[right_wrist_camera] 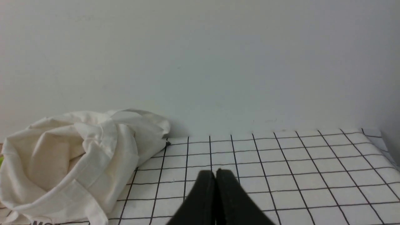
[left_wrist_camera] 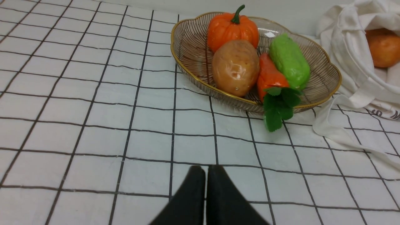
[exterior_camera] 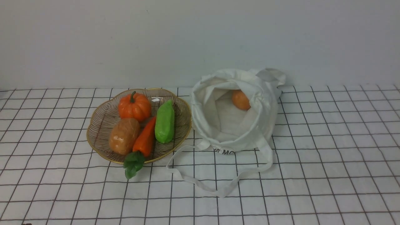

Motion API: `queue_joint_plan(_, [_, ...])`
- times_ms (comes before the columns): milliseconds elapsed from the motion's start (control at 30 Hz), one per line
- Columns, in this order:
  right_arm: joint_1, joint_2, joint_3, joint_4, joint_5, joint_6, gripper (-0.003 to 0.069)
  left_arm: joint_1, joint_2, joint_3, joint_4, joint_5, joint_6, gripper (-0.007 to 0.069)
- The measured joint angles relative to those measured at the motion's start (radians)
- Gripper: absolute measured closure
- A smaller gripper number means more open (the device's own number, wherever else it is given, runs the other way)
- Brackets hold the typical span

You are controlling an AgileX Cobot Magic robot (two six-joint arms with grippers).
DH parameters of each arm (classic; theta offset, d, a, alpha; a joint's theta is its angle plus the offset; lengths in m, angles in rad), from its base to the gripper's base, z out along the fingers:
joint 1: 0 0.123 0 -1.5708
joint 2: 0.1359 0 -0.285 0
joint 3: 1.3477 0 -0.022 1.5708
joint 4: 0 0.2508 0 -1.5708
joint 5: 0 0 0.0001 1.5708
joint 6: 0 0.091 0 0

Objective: Take vegetables from bag on white checkered tablecloth place on plate.

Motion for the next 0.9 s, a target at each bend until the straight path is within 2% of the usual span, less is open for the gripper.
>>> queue_joint_plan(267, [0.0,-0.001,0.045,0.037,0.0,-0.018,0.0673,0.0,0.0,0.0,0.0,0.0,0.0,0.0632])
queue_joint_plan(567, [-0.007,-0.104,0.226,0.192,-0.015,-0.245,0.0673,0.0,0.0,0.0,0.0,0.0,0.0,0.0632])
queue_joint_plan(900, [-0.063,-0.137,0.298,0.201,-0.035,-0.255,0.0673,0.0,0.0,0.0,0.0,0.0,-0.001,0.0632])
